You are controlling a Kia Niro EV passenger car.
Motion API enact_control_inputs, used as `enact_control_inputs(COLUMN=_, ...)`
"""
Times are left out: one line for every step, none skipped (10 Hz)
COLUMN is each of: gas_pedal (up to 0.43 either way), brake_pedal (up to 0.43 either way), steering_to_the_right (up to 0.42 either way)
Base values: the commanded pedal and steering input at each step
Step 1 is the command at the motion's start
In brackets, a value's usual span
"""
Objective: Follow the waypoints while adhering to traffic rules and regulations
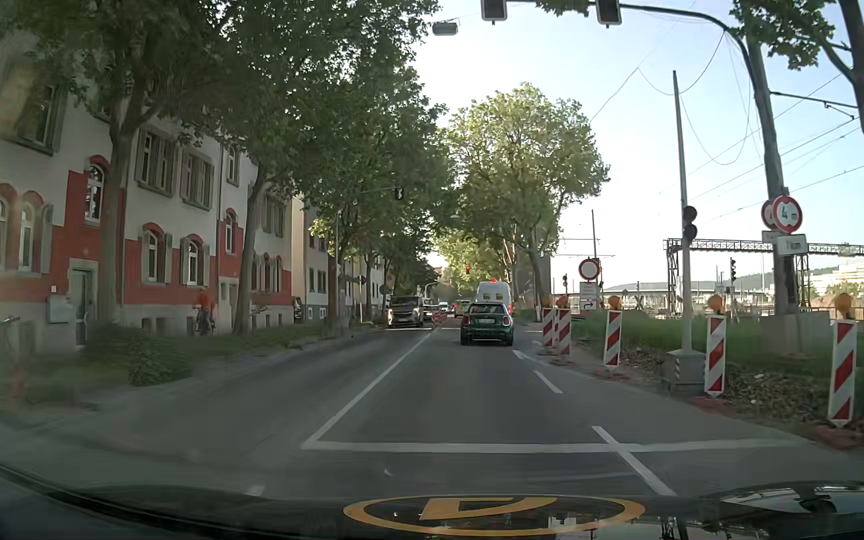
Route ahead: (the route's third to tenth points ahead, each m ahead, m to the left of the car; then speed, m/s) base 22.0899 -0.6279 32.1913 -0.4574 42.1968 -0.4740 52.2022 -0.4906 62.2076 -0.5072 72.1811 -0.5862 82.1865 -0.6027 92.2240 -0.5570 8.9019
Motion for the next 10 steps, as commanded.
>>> enact_control_inputs(gas_pedal=0.079, brake_pedal=0.0, steering_to_the_right=-0.001)
enact_control_inputs(gas_pedal=0.079, brake_pedal=0.0, steering_to_the_right=-0.001)
enact_control_inputs(gas_pedal=0.079, brake_pedal=0.0, steering_to_the_right=-0.001)
enact_control_inputs(gas_pedal=0.079, brake_pedal=0.0, steering_to_the_right=-0.001)
enact_control_inputs(gas_pedal=0.079, brake_pedal=0.0, steering_to_the_right=-0.001)
enact_control_inputs(gas_pedal=0.079, brake_pedal=0.0, steering_to_the_right=-0.001)
enact_control_inputs(gas_pedal=0.079, brake_pedal=0.0, steering_to_the_right=-0.001)
enact_control_inputs(gas_pedal=0.079, brake_pedal=0.0, steering_to_the_right=-0.001)
enact_control_inputs(gas_pedal=0.087, brake_pedal=0.0, steering_to_the_right=-0.001)
enact_control_inputs(gas_pedal=0.098, brake_pedal=0.0, steering_to_the_right=-0.001)
